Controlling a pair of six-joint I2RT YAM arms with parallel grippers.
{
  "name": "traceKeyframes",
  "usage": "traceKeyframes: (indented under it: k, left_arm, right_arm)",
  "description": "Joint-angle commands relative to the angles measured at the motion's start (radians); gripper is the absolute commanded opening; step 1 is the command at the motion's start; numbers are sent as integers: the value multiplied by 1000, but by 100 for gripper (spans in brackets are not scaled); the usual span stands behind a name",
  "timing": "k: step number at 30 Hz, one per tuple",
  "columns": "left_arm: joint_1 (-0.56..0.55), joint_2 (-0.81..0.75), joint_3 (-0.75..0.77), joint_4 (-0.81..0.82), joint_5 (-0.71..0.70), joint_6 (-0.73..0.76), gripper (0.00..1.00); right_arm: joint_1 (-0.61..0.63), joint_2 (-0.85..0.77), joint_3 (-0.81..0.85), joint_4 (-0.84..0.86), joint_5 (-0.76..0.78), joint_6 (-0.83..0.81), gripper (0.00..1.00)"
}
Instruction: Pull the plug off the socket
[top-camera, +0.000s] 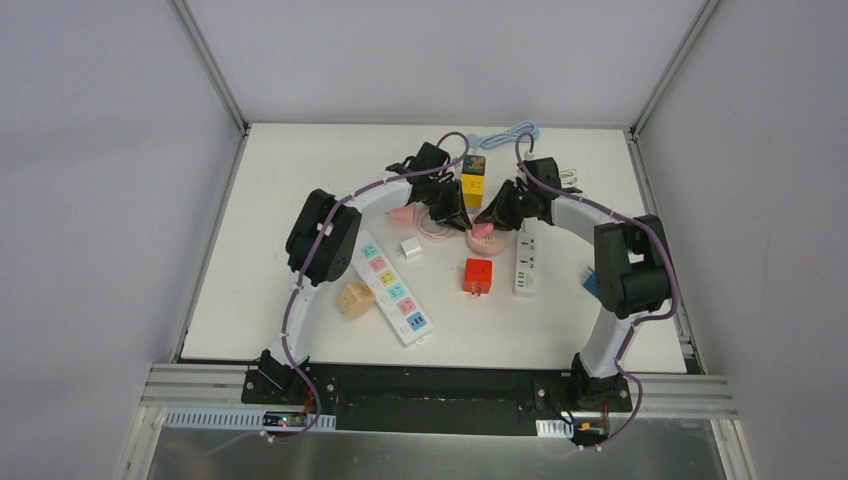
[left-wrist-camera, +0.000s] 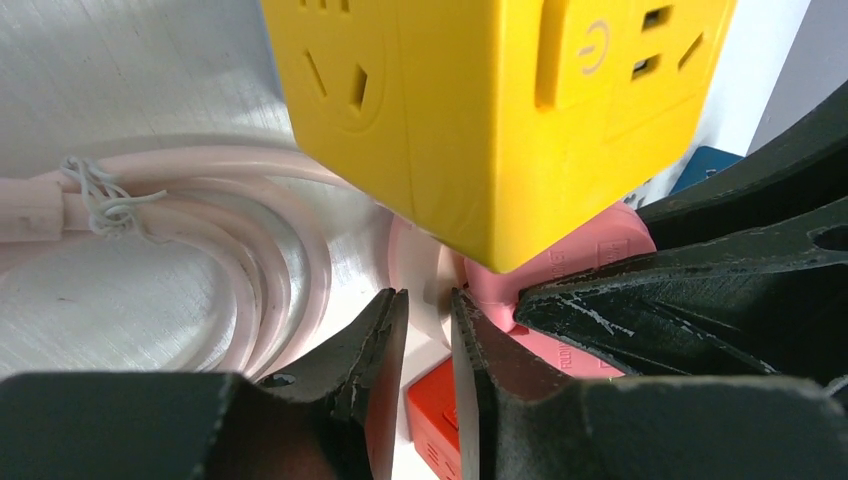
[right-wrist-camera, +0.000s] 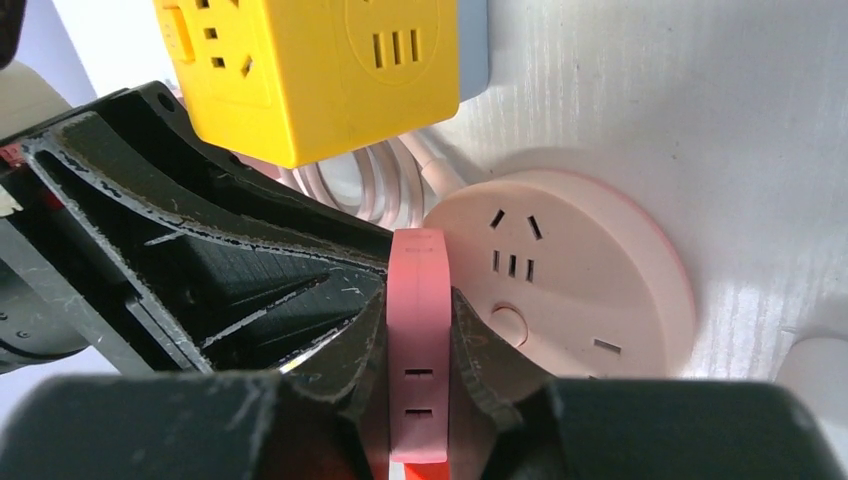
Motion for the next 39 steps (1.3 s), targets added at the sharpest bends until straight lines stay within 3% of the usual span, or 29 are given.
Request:
traceKeyframes:
  k: [1,12,22,28,39]
  left_arm:
    - [-13,56,29,-147,-70,50,24]
    - [-20,73,52,-190,-74,62,23]
    - [-24,63,43,-163,-36,73,27]
    - [-25,45,3,-50,89,82,35]
    - [-25,58,13,-73,95,50,35]
  right_arm:
    - [-45,-63,-15,190,-154,107,0]
    - [-87,-21,-90,417,-307,299,0]
    - [-98,-11,-108,460,-332,332,0]
    - [-10,-59,-13,126,-12,-28,0]
    - [149,-32,211,-257,450,-135,0]
